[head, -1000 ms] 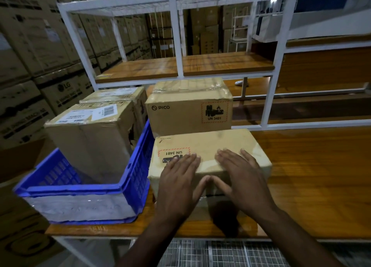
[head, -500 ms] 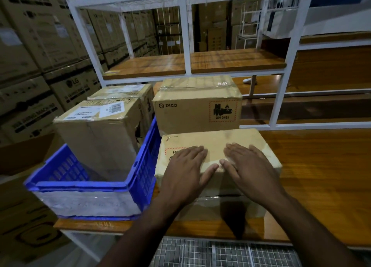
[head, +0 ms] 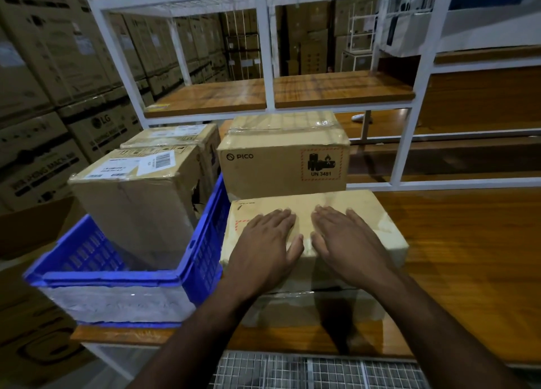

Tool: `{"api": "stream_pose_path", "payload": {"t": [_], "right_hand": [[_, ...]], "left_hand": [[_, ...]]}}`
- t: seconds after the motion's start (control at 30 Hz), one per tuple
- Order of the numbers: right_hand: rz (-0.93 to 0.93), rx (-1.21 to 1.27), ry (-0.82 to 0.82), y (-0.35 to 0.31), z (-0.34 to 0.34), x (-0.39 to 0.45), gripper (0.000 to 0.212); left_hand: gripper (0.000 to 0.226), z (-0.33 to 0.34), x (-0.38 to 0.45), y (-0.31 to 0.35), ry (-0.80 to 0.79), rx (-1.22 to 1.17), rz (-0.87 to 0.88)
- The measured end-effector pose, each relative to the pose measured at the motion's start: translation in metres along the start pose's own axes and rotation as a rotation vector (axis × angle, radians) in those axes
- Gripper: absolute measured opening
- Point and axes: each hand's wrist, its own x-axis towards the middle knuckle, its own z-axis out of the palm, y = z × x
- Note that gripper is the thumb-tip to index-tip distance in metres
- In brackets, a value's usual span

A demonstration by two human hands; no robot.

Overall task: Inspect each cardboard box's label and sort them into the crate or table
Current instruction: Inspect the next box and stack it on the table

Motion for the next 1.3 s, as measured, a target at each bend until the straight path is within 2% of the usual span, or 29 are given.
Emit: {"api": "stream_pose_path", "payload": {"t": [0.17, 0.3, 0.57, 0.8, 1.03, 1.3], "right_hand": [[0.061, 0.011, 0.004, 0.006, 0.002, 0.002, 0.06], [0.292, 0.007, 0.027, 0.033, 0.002, 0.004, 0.073], [0.522, 0.159, 0.025, 0.033, -0.005, -0.006, 0.087], [0.419, 0.219, 0.22, 0.033, -0.001, -0.048, 0.085], [0.334, 0.511, 0.466, 0.039, -0.001, -0.091, 0.101], [0.411, 0.585, 0.392, 0.042, 0.031, -0.118, 0.13]], "left_hand": [[0.067, -0.002, -0.002, -0.007, -0.009, -0.033, -0.039], [0.067, -0.004, -0.01, -0.03, -0.003, -0.039, -0.227], [0.086, -0.007, -0.025, -0.035, 0.019, -0.287, -0.483], [0.095, -0.008, -0.067, -0.019, 0.255, -0.447, -0.461], [0.104, -0.001, -0.102, 0.0, 0.438, -0.535, -0.408], [0.113, 0.025, -0.116, 0.002, 0.475, -0.619, -0.538]]}}
